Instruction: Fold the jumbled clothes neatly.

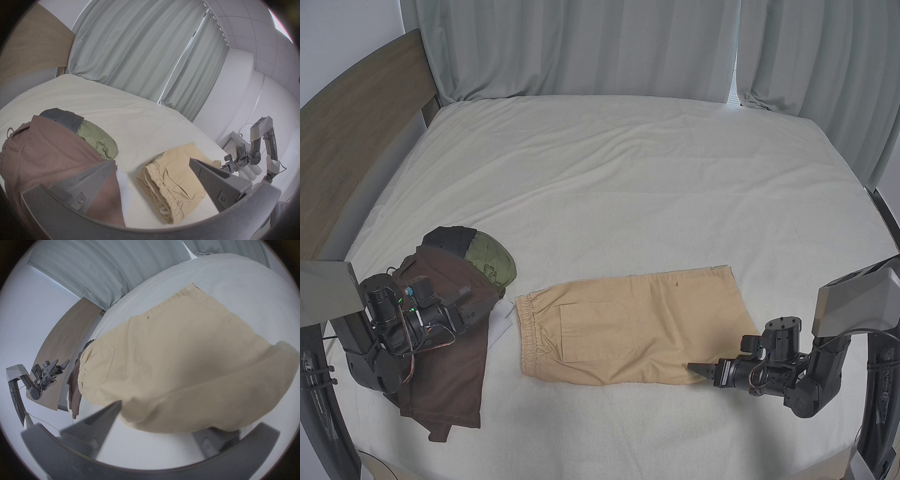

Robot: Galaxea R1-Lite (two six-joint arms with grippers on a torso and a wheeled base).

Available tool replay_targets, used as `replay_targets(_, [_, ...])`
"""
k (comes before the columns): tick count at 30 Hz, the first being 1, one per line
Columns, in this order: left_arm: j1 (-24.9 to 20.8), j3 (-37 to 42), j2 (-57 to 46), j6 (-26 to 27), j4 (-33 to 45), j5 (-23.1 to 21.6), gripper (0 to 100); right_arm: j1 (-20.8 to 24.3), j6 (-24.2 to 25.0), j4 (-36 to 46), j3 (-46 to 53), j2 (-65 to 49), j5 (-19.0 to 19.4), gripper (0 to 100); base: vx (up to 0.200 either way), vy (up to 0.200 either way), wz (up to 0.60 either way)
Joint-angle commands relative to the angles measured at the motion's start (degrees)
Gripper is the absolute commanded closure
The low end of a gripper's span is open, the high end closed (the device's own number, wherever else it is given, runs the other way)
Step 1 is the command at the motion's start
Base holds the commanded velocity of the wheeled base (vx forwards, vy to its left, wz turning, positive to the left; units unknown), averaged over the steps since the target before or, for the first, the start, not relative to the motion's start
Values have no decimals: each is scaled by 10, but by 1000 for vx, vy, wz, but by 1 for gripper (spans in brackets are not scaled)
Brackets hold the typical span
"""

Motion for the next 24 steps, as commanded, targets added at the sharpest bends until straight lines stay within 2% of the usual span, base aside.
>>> replay_targets(1, [4,-8,8,-6,-1,0,0,4,-1,-2,22,-4,1,0,0,0,0])
replay_targets(6, [2,-10,4,-15,-1,-2,0,19,-8,5,73,-36,3,0,0,0,0])
replay_targets(9, [0,-6,4,-16,-1,-22,0,58,-11,-3,115,-64,10,0,0,0,0])
replay_targets(10, [0,-6,4,-16,-1,-22,0,58,-11,-3,115,-64,10,0,0,0,0])
replay_targets(11, [-1,-5,4,-16,-1,-23,0,77,-10,-10,126,-89,22,0,0,0,0])
replay_targets(15, [-3,-4,2,-15,-1,-23,0,95,-8,-24,123,-129,33,0,0,0,0])
replay_targets(22, [-5,9,2,-15,-1,-25,0,82,-6,-26,86,-146,33,0,0,0,0])
replay_targets(24, [-7,10,2,-15,-1,-29,0,58,-6,-26,67,-135,48,0,0,0,0])
